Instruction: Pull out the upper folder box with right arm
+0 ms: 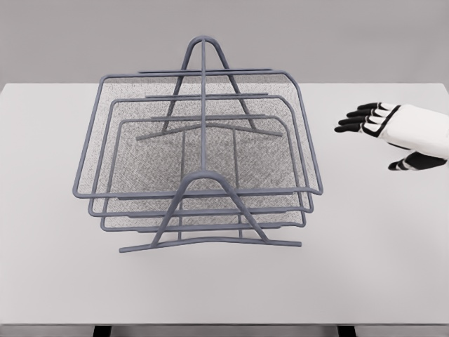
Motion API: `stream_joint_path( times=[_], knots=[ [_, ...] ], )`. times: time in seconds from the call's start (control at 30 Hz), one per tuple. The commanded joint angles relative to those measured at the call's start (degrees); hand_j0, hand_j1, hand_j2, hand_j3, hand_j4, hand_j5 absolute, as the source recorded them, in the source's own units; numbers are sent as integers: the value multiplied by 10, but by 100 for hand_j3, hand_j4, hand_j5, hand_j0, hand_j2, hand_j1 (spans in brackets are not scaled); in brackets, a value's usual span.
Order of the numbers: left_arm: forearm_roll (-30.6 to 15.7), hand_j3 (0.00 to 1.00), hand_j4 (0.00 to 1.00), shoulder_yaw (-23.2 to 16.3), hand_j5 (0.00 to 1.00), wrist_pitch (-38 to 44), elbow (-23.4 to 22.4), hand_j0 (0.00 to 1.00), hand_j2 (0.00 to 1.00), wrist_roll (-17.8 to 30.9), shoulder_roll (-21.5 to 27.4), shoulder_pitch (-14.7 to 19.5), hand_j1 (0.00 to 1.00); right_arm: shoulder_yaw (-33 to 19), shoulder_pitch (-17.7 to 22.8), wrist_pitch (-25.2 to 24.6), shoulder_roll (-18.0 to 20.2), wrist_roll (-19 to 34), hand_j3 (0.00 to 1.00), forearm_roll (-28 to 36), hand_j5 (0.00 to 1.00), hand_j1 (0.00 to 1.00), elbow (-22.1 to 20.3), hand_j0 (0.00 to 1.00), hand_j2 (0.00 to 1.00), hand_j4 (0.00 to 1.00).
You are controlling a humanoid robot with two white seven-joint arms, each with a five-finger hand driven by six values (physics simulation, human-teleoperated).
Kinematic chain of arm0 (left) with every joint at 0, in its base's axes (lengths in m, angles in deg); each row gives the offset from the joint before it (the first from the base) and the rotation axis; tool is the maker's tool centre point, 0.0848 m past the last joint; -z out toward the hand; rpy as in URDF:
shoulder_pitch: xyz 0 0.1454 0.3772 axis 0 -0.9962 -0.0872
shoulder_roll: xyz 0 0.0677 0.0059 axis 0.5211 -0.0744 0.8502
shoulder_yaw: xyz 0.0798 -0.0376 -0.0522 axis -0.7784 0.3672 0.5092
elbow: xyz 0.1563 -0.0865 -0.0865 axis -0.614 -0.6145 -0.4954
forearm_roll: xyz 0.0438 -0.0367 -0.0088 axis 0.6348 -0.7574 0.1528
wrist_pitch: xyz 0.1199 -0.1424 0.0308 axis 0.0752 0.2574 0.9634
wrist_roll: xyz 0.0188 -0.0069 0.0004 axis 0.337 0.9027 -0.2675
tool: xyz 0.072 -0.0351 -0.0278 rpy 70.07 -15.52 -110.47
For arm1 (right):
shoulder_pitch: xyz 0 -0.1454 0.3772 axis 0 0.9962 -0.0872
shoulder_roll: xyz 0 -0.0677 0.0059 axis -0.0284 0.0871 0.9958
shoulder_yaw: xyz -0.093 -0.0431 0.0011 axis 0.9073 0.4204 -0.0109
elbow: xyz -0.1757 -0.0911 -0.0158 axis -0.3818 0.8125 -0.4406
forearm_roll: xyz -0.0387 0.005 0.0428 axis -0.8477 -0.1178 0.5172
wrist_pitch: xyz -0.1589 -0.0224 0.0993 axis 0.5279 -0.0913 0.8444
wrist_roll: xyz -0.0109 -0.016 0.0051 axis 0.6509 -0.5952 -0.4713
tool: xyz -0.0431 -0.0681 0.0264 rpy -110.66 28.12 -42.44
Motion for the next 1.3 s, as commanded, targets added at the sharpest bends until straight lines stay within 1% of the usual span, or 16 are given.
stream_joint_path(
  times=[0.0,0.07,0.1,0.13,0.17,0.23,0.27,0.33,0.43,0.47,0.5,0.53,0.7,0.93,1.13,1.27],
  knots=[
    [0,100,100,0,100,0,0,100,100,0,0,0,100,0,0,-1,7,12,100,22,100,100,-2,100,100,100],
    [0,100,100,0,100,0,0,100,100,0,0,0,100,2,-5,-1,1,11,100,20,100,100,-2,100,100,100],
    [0,100,100,0,100,0,0,100,100,0,0,0,100,26,-29,-1,-7,11,100,20,100,100,-2,100,100,100],
    [0,100,100,0,100,0,0,100,100,0,0,0,100,77,-74,-1,-13,11,100,20,100,100,-2,100,100,100],
    [0,100,100,0,100,0,0,100,100,0,0,0,100,91,-94,-1,-13,11,100,21,100,100,-2,100,100,100],
    [0,100,100,0,100,0,0,100,100,0,0,0,100,93,-104,-1,-15,11,100,23,100,100,-2,100,100,100],
    [0,100,100,0,100,0,0,100,100,0,0,0,100,109,-107,-1,-15,11,100,23,100,100,-2,100,100,100],
    [0,100,100,0,100,0,0,100,100,0,0,0,100,138,-136,-1,-17,11,100,23,100,100,-2,100,100,100],
    [0,100,100,0,100,0,0,100,100,0,0,0,100,140,-151,-1,-23,11,100,33,100,100,-3,100,100,100],
    [0,100,100,0,100,0,0,100,100,0,0,0,100,166,-168,-1,-23,11,100,33,100,100,-8,100,100,100],
    [0,100,100,0,100,0,0,100,100,0,0,0,100,211,-203,-1,-23,11,100,34,100,100,-7,100,100,100],
    [0,100,100,0,100,0,0,100,100,0,0,0,100,234,-223,-1,-23,12,100,34,100,100,-5,100,100,100],
    [0,100,100,0,100,0,0,100,100,0,0,0,100,253,-236,-1,-19,12,100,24,100,100,-7,100,100,100],
    [0,100,100,0,100,0,0,100,100,0,0,0,100,285,-236,-1,-22,12,100,3,100,100,-3,100,100,100],
    [0,100,100,0,100,0,0,100,100,0,0,0,100,291,-236,-1,-18,12,100,-7,100,100,-2,100,100,100],
    [0,100,100,0,100,0,0,100,100,0,0,-2,100,291,-236,-1,1,12,100,-11,100,100,-1,100,100,100]
  ],
)
